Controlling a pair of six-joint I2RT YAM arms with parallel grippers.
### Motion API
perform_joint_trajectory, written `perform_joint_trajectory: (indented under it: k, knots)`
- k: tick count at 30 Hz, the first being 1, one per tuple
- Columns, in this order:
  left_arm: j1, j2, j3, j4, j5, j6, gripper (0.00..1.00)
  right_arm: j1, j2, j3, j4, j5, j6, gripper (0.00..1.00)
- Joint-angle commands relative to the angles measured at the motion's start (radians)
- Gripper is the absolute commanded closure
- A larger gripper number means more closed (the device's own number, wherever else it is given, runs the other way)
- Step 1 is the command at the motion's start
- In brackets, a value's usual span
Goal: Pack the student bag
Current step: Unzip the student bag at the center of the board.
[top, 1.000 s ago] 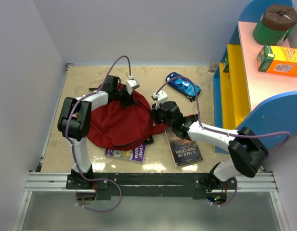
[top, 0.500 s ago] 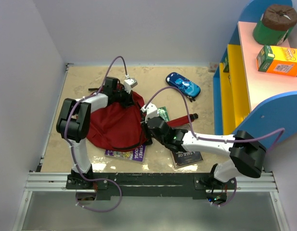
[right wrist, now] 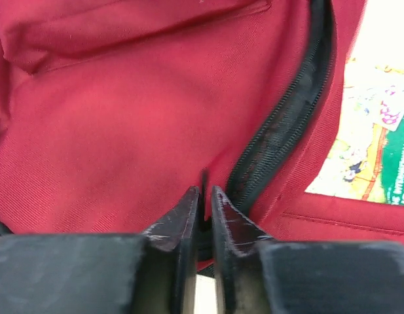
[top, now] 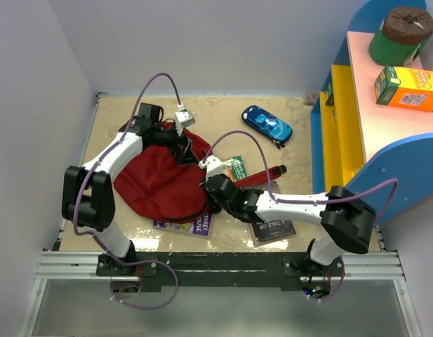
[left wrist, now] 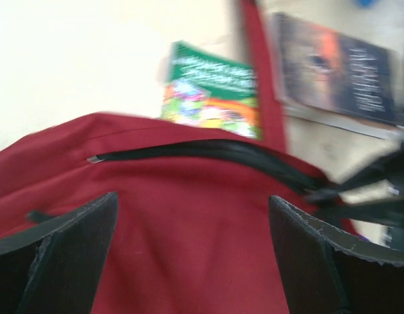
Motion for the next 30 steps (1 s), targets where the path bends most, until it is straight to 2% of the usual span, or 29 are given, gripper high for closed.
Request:
perform_joint_trajectory:
  k: [1,4,7,15,21,26,28,29,30]
  knots:
    - [0.002,-0.067,-0.027,-0.176,0.269,0.113,0.00,0.008,-0.003,0.013,0.046,-0.030,-0.037,0.75]
    - [-0.005,-0.058,-0.085,-0.146,0.305,0.086,0.00,0.007,-0.008,0.006,0.064,-0.066,-0.061,0.65]
    - [-0.014,-0.045,-0.128,-0.133,0.305,0.102,0.00,0.001,-0.023,-0.001,0.074,-0.093,-0.080,0.61]
    - [-0.014,-0.139,-0.211,-0.058,0.302,0.119,0.00,-0.079,-0.121,-0.021,0.071,-0.305,-0.120,0.59]
    - [-0.014,-0.209,-0.206,-0.126,0.265,0.231,0.00,-0.174,-0.210,-0.023,0.071,-0.401,-0.107,0.58]
    - [-0.017,-0.260,-0.191,-0.155,0.178,0.274,0.00,-0.258,-0.278,-0.026,0.063,-0.382,-0.083,0.58]
    - [-0.014,-0.226,-0.205,-0.176,0.183,0.227,0.00,-0.274,-0.265,-0.024,0.061,-0.341,-0.080,0.58]
    - [-0.014,-0.199,-0.205,-0.213,0.194,0.313,0.00,-0.278,-0.259,-0.023,0.061,-0.340,-0.075,0.58]
    - [-0.014,-0.112,-0.182,-0.300,0.279,0.416,0.00,-0.285,-0.255,-0.017,0.054,-0.331,-0.071,0.58]
